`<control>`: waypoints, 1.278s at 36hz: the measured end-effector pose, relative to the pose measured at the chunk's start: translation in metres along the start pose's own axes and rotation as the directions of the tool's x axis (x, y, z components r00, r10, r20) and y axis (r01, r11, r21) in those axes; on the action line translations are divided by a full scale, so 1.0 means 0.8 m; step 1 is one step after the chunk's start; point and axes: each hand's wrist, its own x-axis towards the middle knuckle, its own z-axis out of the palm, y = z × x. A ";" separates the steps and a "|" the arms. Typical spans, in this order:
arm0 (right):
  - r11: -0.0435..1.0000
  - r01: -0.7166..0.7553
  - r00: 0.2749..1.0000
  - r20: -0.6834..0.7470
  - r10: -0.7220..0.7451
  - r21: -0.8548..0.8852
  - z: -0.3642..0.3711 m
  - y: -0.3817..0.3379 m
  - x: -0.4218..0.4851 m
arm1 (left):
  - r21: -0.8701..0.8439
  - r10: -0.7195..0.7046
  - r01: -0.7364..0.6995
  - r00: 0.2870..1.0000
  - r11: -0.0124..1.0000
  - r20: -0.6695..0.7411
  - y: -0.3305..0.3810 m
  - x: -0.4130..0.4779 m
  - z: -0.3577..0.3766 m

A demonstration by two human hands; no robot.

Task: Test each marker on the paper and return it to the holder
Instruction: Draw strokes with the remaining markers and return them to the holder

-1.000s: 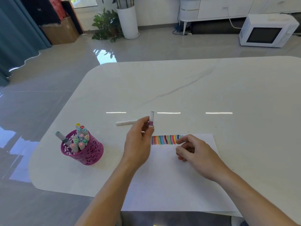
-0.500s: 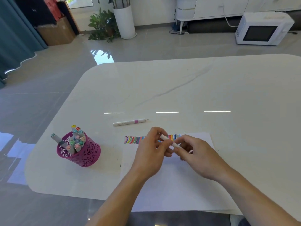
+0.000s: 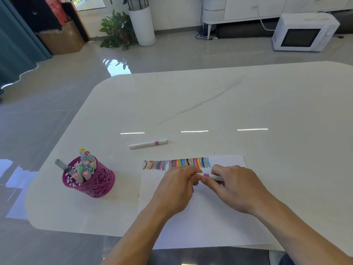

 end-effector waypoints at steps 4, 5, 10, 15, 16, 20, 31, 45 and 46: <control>1.000 0.001 0.999 -0.037 -0.002 -0.017 0.000 0.003 0.000 | -0.033 0.008 -0.009 0.999 0.999 -0.046 0.003 0.000 0.001; 1.000 0.000 0.999 -0.039 -0.001 -0.019 0.000 0.003 0.000 | -0.034 0.008 -0.009 0.999 0.999 -0.052 0.004 0.000 0.001; 1.000 0.015 0.999 -0.040 -0.015 -0.001 -0.002 0.003 0.000 | -0.064 -0.013 0.009 0.998 0.998 -0.056 0.004 -0.001 0.001; 1.000 0.010 0.999 -0.042 -0.009 0.016 -0.002 0.002 -0.001 | -0.104 -0.043 0.038 0.998 0.994 -0.042 0.003 -0.002 0.001; 1.000 0.009 0.999 -0.039 -0.008 0.021 -0.003 0.002 -0.001 | -0.112 -0.049 0.044 0.998 0.993 -0.042 0.003 -0.002 0.002; 1.000 -0.007 0.999 -0.044 0.008 0.028 -0.004 0.001 -0.002 | -0.130 -0.067 0.062 0.997 0.990 -0.034 0.003 -0.001 0.003; 0.972 -0.136 0.982 -0.101 0.157 0.189 -0.019 0.014 0.002 | -0.315 -0.196 0.160 0.977 0.936 -0.083 -0.011 0.008 -0.022; 0.771 -0.060 0.982 -0.099 0.158 0.633 -0.018 0.018 0.010 | 0.058 0.034 -0.033 0.999 0.998 -0.013 -0.016 0.018 0.005; 0.733 -0.062 0.981 -0.095 0.172 0.677 -0.018 0.017 0.010 | 0.063 0.051 -0.051 0.999 0.997 -0.001 -0.016 0.019 0.008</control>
